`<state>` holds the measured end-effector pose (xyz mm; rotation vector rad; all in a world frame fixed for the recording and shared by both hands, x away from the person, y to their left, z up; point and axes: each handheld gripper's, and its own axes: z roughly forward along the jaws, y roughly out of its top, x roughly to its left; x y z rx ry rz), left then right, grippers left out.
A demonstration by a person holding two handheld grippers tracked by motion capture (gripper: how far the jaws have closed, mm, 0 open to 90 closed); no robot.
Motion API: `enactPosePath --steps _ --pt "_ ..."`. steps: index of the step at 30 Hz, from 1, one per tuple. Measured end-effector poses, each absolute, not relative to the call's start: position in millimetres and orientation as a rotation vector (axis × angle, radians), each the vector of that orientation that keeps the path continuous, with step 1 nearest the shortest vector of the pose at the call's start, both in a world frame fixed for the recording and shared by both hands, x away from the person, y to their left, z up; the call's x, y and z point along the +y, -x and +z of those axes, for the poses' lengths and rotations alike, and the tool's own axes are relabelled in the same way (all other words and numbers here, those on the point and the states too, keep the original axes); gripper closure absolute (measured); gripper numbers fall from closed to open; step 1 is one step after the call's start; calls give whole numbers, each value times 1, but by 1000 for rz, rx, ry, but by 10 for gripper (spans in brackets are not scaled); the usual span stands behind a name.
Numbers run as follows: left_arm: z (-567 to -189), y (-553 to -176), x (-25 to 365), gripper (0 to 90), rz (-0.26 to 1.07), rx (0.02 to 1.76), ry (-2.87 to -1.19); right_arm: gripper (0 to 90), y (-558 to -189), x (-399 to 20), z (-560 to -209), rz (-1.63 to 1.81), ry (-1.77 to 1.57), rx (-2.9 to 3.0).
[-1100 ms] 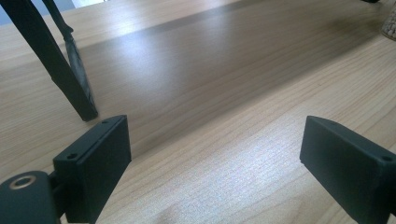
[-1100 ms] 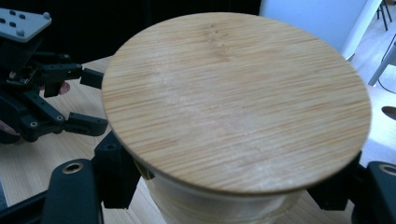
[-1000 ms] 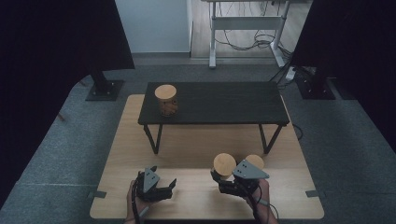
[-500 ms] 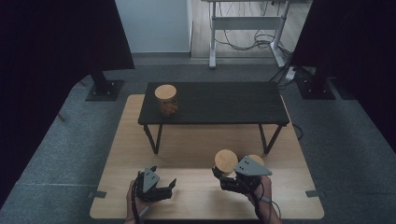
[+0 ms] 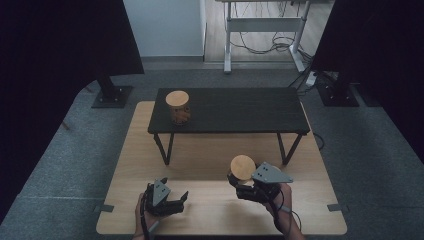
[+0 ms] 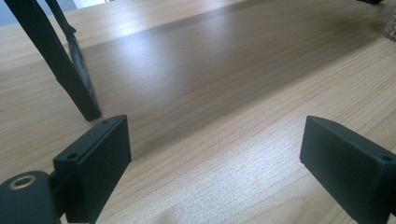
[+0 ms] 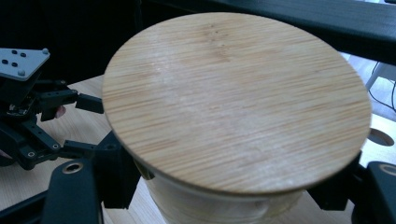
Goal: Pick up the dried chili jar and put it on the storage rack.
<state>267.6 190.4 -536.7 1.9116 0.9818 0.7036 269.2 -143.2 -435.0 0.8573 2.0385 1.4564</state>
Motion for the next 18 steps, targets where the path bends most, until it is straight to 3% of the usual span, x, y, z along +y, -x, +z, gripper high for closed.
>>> enactPosePath --steps 18 --pt "-536 -268 192 84 703 985 -1910 252 -278 -145 -421 1463 -869 2025"
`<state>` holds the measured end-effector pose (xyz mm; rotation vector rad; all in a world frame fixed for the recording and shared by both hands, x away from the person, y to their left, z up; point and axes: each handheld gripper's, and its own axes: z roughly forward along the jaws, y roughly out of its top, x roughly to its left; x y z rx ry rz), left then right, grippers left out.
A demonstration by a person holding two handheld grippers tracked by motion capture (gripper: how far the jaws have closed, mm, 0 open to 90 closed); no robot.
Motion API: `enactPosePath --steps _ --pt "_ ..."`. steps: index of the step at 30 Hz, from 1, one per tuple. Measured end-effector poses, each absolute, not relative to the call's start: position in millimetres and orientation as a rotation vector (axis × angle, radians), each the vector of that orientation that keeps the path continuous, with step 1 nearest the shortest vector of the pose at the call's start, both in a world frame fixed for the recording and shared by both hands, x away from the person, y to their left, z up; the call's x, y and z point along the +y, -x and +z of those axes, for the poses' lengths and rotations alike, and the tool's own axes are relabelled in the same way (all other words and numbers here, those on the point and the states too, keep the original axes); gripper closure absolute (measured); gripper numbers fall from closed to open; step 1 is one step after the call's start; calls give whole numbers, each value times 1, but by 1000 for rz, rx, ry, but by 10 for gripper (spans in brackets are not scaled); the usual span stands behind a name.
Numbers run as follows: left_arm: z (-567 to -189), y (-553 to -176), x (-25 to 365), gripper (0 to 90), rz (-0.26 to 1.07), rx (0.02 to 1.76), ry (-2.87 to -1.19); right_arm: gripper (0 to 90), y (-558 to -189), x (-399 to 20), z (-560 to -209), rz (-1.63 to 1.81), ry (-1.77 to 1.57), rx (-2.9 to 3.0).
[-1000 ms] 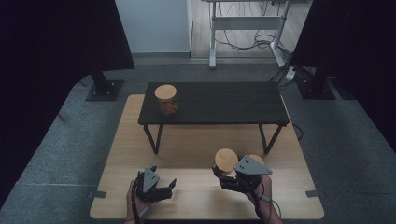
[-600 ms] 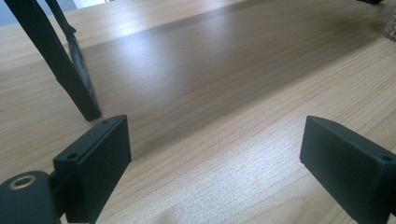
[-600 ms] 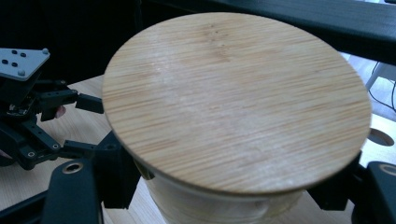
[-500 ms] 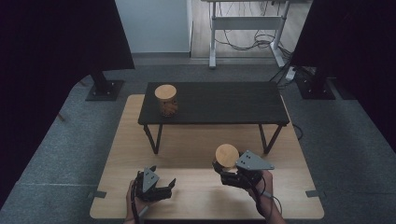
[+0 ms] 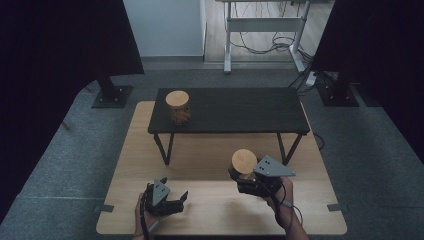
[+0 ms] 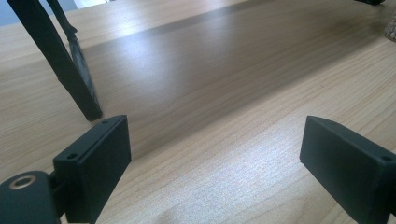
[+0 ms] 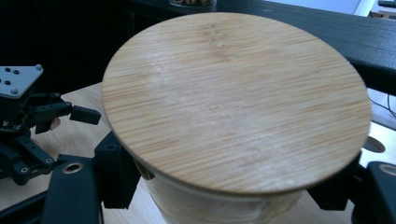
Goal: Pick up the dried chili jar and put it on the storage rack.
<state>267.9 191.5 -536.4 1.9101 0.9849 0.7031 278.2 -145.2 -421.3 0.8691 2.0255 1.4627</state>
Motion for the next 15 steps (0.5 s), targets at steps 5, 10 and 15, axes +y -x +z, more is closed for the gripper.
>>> enactPosePath --steps 5,10,15 --pt "-536 -268 192 84 704 985 -1910 252 -280 -145 -417 1461 -862 2026" --pt "-536 -268 192 84 705 984 -1911 253 -282 -145 -412 1462 -858 2025" --pt "-536 -268 192 84 706 984 -1910 252 -285 -145 -408 1459 -853 2020"
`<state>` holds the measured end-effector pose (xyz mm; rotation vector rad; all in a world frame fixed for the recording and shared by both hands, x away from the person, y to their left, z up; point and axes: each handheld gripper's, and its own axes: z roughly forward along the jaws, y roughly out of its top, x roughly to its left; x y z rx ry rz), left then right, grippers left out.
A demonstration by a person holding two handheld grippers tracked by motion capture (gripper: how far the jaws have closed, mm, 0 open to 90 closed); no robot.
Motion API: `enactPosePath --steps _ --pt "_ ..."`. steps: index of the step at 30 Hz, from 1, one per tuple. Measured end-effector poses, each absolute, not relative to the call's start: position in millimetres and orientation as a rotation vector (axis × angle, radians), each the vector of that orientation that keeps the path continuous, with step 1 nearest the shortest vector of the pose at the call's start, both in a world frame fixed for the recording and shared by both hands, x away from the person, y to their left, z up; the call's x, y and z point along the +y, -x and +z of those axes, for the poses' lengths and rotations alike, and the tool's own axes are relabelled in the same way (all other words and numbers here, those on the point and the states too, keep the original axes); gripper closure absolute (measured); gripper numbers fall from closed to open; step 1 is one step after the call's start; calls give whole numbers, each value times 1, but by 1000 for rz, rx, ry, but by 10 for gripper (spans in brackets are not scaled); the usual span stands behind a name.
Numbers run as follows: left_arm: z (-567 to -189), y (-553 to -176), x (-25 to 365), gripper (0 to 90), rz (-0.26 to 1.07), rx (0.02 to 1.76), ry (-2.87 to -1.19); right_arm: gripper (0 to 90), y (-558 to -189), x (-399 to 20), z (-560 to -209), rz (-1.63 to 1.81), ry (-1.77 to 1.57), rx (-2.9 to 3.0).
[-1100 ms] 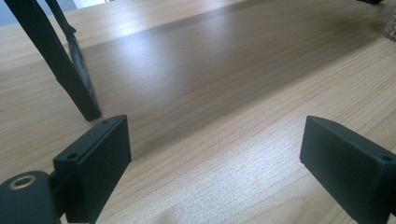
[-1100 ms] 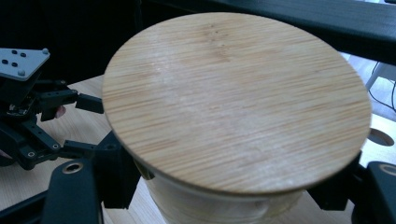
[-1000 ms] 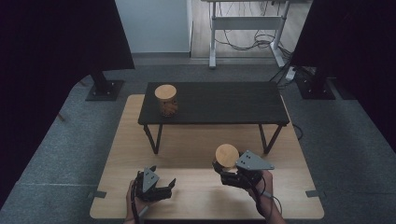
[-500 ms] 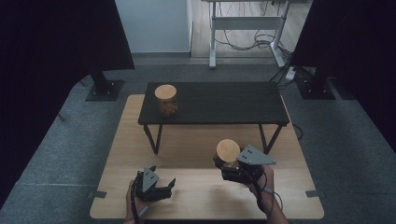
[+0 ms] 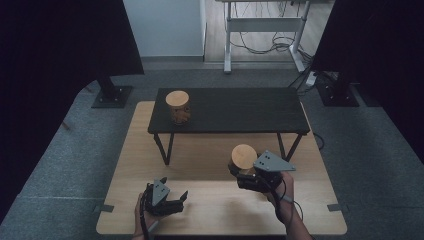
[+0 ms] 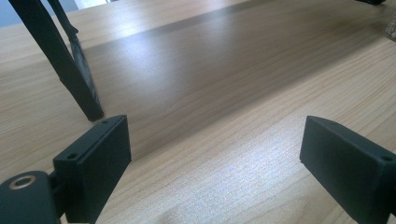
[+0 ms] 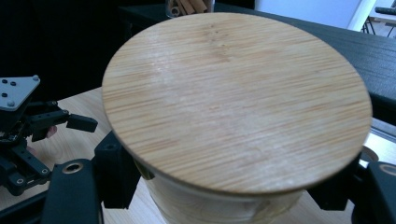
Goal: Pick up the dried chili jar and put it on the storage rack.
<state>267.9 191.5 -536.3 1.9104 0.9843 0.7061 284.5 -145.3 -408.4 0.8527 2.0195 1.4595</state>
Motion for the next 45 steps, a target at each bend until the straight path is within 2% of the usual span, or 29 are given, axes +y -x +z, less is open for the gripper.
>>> enactPosePath --steps 45 --pt "-536 -268 192 84 713 984 -1910 252 -310 -134 -367 1443 -809 2006"
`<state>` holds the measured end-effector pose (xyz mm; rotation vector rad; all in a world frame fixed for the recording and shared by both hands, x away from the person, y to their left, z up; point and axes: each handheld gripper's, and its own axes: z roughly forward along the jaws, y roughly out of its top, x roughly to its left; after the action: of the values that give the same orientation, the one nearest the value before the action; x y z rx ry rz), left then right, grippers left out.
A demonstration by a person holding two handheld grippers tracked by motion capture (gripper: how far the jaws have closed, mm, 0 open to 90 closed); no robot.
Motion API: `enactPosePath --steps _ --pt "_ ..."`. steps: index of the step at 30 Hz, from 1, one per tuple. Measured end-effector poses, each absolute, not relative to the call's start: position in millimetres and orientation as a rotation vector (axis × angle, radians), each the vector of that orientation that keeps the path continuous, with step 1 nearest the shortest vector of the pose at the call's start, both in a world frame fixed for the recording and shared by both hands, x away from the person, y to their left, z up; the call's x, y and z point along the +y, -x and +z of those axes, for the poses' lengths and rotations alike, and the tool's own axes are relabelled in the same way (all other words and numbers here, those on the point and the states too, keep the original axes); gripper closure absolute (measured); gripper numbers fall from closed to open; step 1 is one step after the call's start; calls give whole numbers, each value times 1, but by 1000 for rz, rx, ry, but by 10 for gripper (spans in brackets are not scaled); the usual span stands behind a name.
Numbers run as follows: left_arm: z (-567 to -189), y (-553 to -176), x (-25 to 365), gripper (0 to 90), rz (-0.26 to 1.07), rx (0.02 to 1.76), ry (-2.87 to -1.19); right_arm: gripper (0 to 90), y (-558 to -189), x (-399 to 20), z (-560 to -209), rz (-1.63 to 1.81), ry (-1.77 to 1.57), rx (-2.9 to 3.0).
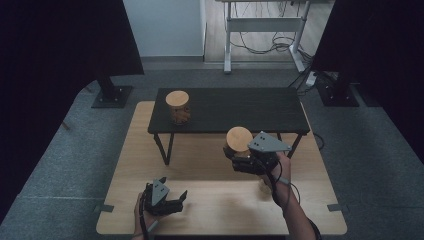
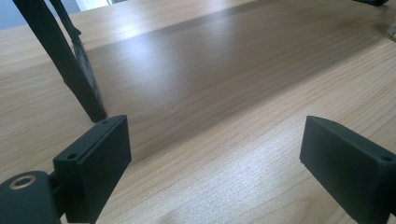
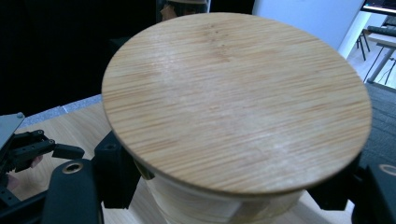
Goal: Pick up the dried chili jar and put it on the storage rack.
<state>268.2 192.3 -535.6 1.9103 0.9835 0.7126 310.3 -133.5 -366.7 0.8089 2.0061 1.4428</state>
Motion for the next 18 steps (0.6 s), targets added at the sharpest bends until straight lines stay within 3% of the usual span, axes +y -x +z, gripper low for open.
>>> enactPosePath --steps 18 --pt "-536 -269 192 84 713 986 -1913 253 -317 -140 -354 1444 -812 1984"
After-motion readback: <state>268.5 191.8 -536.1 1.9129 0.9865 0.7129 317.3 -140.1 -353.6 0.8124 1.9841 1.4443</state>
